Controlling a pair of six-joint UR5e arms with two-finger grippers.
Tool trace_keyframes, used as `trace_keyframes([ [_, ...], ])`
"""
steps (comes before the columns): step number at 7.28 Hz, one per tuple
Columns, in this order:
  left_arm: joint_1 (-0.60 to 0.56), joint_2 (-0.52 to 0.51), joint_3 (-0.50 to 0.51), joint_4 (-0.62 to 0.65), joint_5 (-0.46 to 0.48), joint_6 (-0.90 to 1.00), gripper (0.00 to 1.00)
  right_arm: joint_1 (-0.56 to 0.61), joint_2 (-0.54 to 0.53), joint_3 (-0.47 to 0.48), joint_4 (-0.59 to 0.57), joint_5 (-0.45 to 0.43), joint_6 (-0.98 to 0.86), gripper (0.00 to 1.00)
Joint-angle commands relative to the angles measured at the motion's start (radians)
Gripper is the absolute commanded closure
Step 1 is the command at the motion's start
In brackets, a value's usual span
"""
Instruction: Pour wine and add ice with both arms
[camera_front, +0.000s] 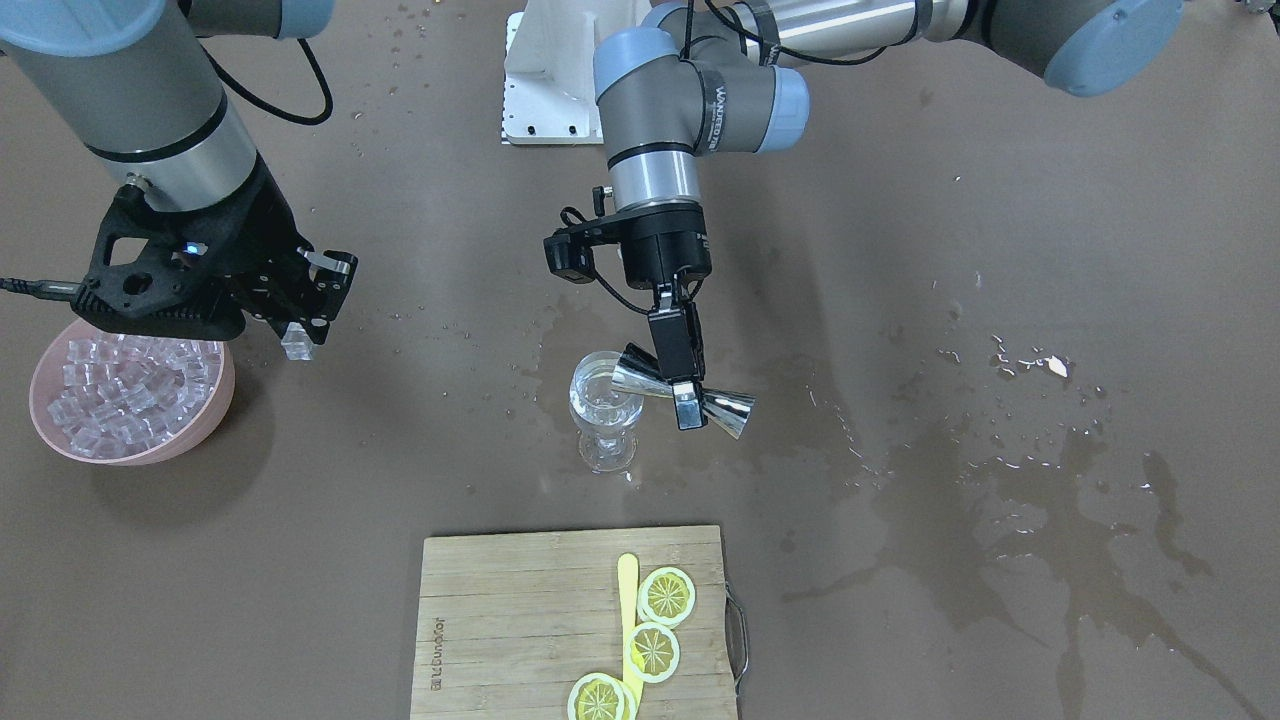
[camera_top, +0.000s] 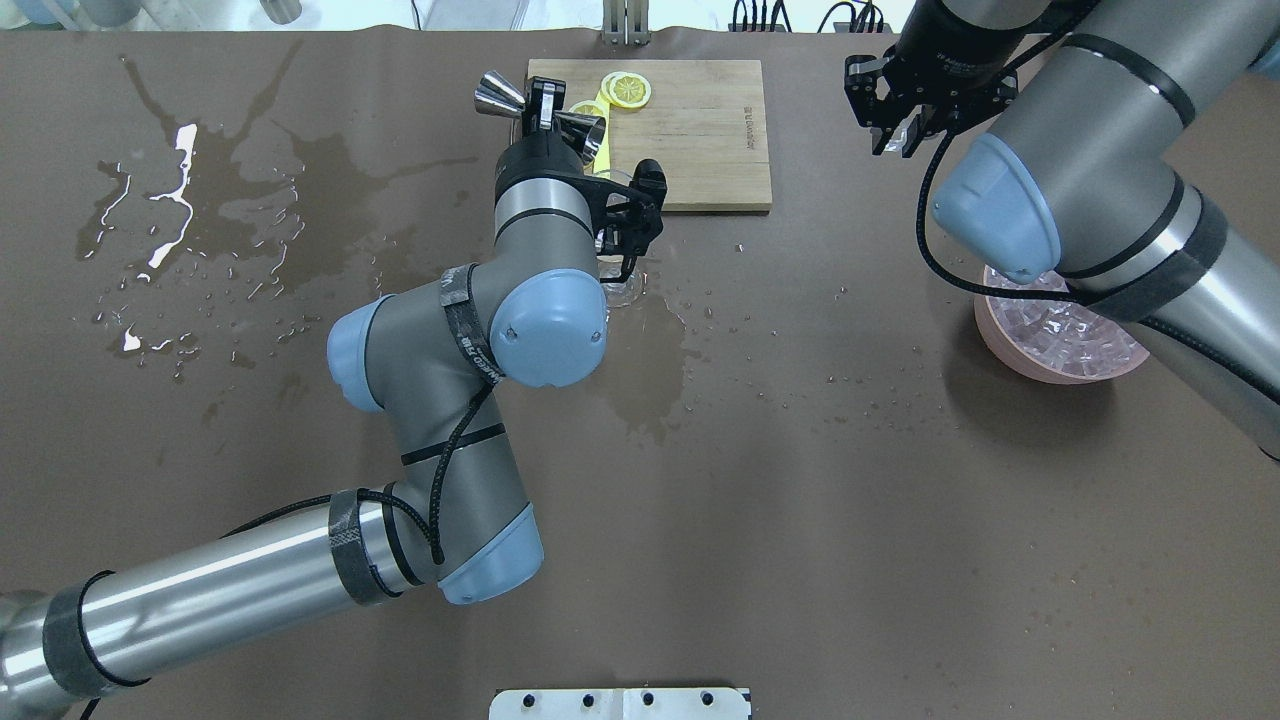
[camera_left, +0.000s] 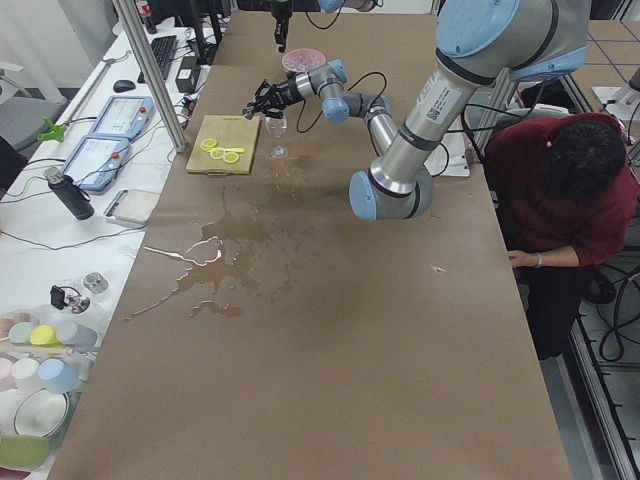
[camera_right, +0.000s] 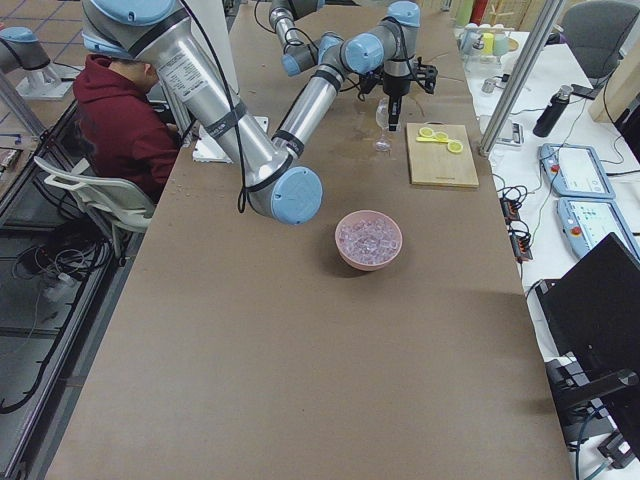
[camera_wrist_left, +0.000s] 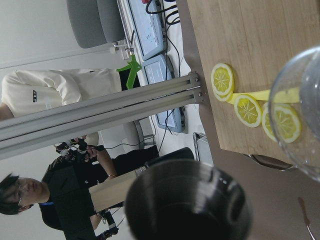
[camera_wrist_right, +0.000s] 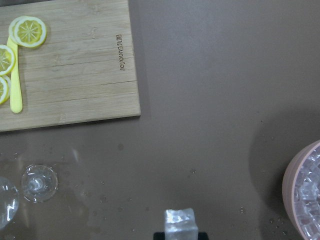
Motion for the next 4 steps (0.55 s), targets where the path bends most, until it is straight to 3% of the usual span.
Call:
trace_keyframes([
  [1,-0.001,0.013,-0.001,-0.124,-0.007,-0.065,1.00,-0.020,0.027,-0.002,-0.003,-0.001,0.029,0.96],
  [3,-0.012,0.015,-0.007,-0.172,-0.071,-0.236,1.00,-0.031,0.061,-0.006,-0.026,-0.001,0.049,0.96],
  [4,-0.050,0.015,-0.007,-0.174,-0.182,-0.335,1.00,-0.038,0.081,-0.006,-0.051,-0.001,0.053,0.96],
])
